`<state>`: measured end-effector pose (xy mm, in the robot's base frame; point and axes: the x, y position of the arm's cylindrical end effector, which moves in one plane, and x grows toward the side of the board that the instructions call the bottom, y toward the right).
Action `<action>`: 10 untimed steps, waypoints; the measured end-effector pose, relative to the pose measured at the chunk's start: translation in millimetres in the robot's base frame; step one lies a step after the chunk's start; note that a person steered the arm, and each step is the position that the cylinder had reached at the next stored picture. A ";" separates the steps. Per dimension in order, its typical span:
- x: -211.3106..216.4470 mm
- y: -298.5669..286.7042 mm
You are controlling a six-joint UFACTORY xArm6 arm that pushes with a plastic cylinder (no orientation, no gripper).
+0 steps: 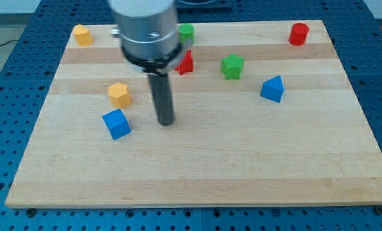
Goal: Place the blue cube to the left of the yellow hexagon
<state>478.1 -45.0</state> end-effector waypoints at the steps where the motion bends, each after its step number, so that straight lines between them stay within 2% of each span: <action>1: 15.5 -25.6; 3: 21.4 -151.6; 4: 21.4 -164.0; 5: 37.4 -130.7; 6: 30.3 -128.9; 8: -9.1 -208.7; 9: -6.1 -208.4; 10: 21.1 -161.8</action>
<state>499.2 -206.8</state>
